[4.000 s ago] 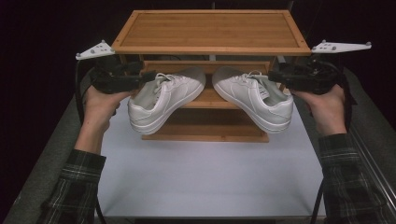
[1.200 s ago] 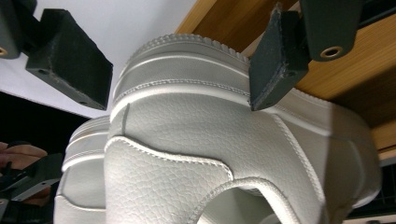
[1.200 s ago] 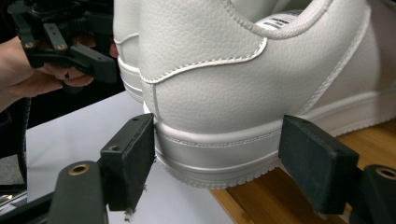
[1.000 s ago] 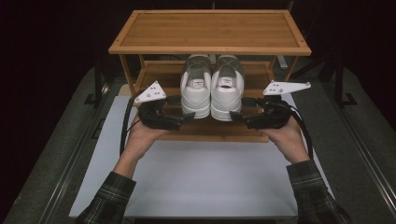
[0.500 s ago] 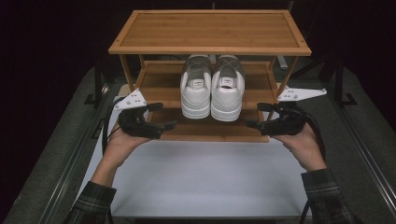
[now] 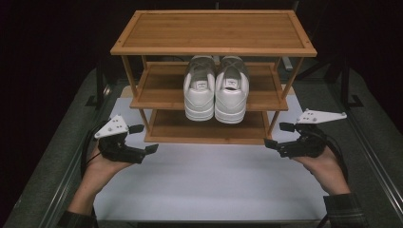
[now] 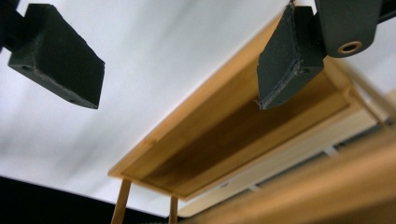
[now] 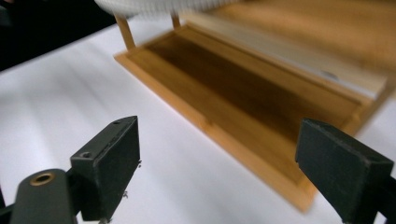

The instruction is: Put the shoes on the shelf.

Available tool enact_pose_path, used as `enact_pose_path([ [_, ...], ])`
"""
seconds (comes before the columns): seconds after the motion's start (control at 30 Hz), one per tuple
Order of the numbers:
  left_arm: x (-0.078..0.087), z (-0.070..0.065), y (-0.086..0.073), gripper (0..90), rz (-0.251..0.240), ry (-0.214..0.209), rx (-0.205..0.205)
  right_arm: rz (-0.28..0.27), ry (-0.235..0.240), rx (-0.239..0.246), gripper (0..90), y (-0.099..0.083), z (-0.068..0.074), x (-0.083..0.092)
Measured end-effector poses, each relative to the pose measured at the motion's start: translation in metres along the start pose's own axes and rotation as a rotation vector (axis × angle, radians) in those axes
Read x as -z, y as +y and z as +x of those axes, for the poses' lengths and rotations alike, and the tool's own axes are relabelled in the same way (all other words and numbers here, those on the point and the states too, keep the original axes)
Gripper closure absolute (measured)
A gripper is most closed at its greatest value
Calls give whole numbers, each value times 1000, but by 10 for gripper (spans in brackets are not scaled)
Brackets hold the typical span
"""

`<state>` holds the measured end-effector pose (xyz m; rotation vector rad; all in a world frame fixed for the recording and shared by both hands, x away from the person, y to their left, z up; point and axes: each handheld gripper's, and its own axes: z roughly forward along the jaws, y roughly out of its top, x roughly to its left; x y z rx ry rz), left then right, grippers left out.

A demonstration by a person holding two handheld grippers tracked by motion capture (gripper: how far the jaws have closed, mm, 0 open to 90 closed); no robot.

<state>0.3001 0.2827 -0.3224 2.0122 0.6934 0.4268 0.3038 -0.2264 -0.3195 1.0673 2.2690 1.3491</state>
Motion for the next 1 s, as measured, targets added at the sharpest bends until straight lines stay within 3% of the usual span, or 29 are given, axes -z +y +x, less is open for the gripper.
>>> enact_pose_path([
  [0.33, 7, -1, -65, 145, 100, 60, 40, 54, -72, -62, 105, -59, -11, 5],
  [0.57, 6, 2, -103, 141, 192, 87, 65, 135, -166, -70, 89, -99, -14, -3],
  [0.83, -1, 3, -136, 100, 306, 99, 56, 219, -212, -87, 36, -137, -17, -10],
  [0.9, -2, 3, -139, 93, 315, 102, 51, 233, -217, -87, 36, -141, -17, -10],
  [1.0, 0, 4, -144, 78, 292, 99, 69, 254, -236, -82, 29, -149, -17, -10],
])
